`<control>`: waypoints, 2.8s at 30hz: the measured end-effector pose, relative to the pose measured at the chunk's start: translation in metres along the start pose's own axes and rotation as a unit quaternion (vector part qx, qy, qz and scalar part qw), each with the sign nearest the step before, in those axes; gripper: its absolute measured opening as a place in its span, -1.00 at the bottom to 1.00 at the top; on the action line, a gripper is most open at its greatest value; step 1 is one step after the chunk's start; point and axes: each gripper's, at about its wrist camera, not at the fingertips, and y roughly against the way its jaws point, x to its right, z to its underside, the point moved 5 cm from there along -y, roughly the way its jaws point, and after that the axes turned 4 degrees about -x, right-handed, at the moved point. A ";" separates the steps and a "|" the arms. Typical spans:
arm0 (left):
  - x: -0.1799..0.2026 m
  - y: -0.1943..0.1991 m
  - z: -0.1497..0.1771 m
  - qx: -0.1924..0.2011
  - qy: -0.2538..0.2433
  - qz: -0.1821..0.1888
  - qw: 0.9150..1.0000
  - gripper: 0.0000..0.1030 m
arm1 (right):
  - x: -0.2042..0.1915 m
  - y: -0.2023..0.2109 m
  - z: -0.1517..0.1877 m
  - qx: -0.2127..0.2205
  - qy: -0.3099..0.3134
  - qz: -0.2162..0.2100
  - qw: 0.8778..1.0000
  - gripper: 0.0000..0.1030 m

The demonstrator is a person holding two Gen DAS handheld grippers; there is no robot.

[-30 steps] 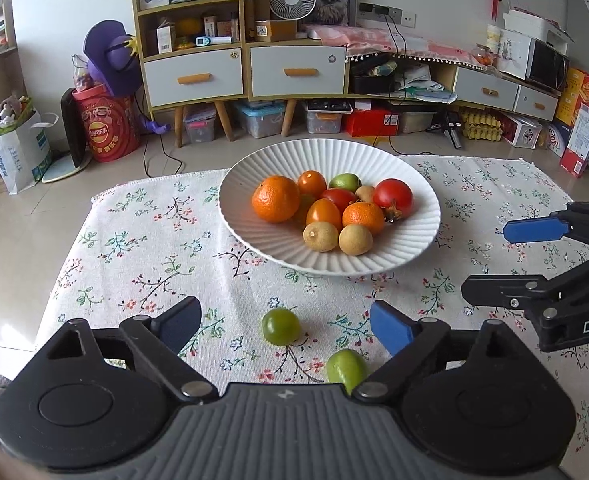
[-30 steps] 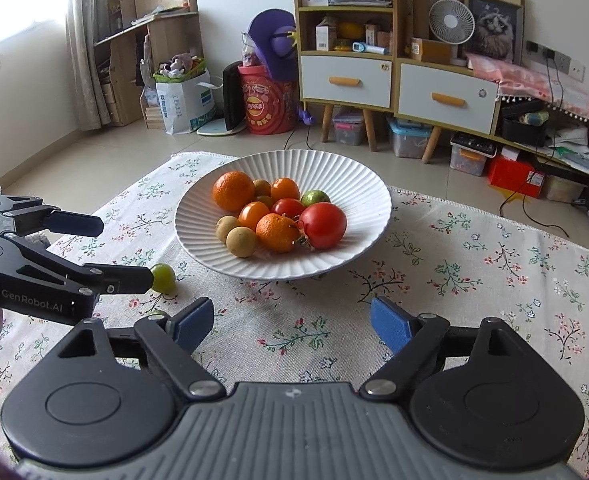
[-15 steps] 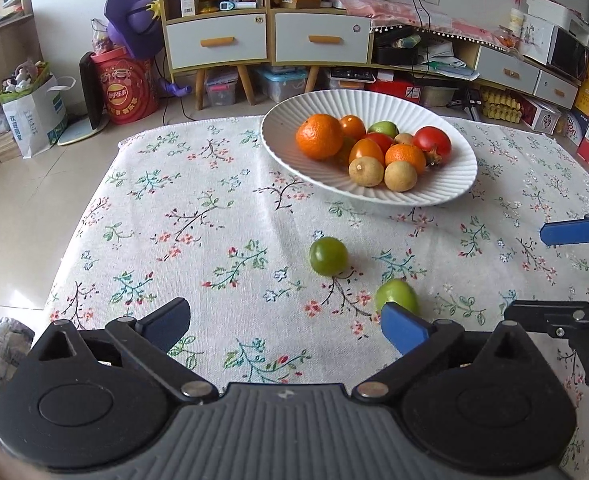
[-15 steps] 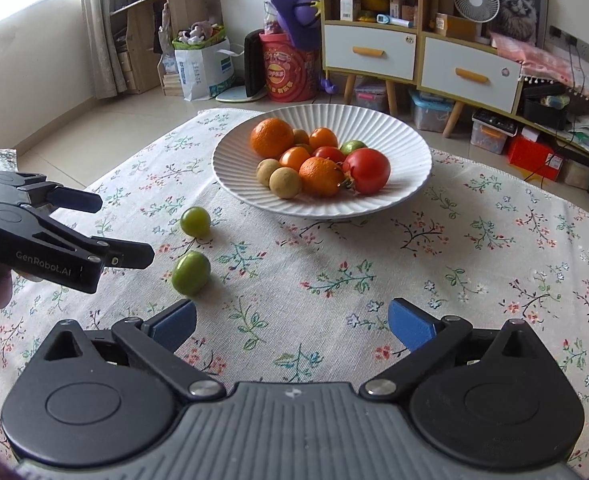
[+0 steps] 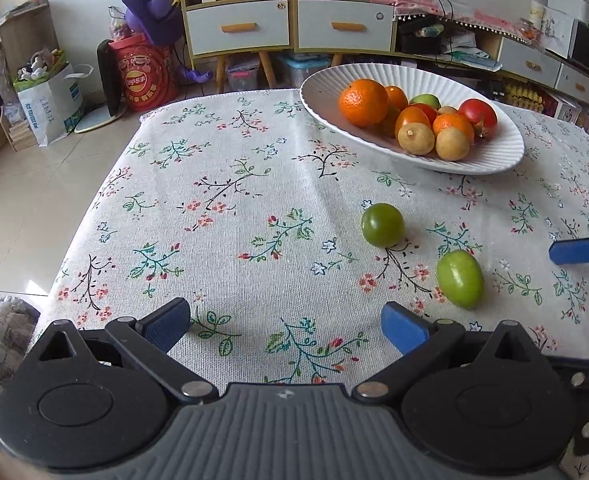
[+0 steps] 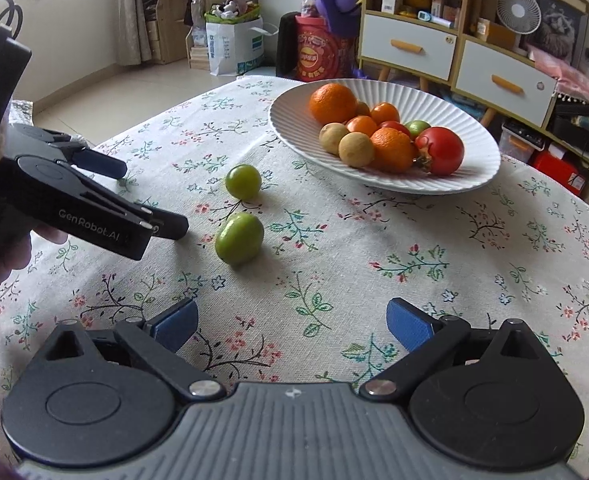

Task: Organize fruits
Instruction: 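Withdraw both tools from the bowl back over the two green plums, then grasp a green plum with the left gripper while the right gripper grasps the other green plum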

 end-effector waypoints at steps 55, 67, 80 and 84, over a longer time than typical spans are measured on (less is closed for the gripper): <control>0.051 -0.016 -0.034 0.022 -0.002 0.036 0.999 -0.61 | 0.013 0.004 -0.010 0.022 -0.010 0.004 1.000 -0.65; 0.048 -0.014 -0.032 0.018 -0.003 0.030 0.999 -0.62 | 0.006 -0.001 -0.022 0.026 -0.016 -0.011 0.999 -0.37; 0.045 -0.010 -0.031 0.018 -0.006 0.031 0.999 -0.63 | 0.003 0.000 -0.026 0.031 -0.008 -0.013 0.999 -0.50; 0.040 -0.004 -0.032 0.024 -0.003 0.033 0.999 -0.63 | 0.009 0.010 -0.028 0.043 -0.014 -0.016 0.999 -0.50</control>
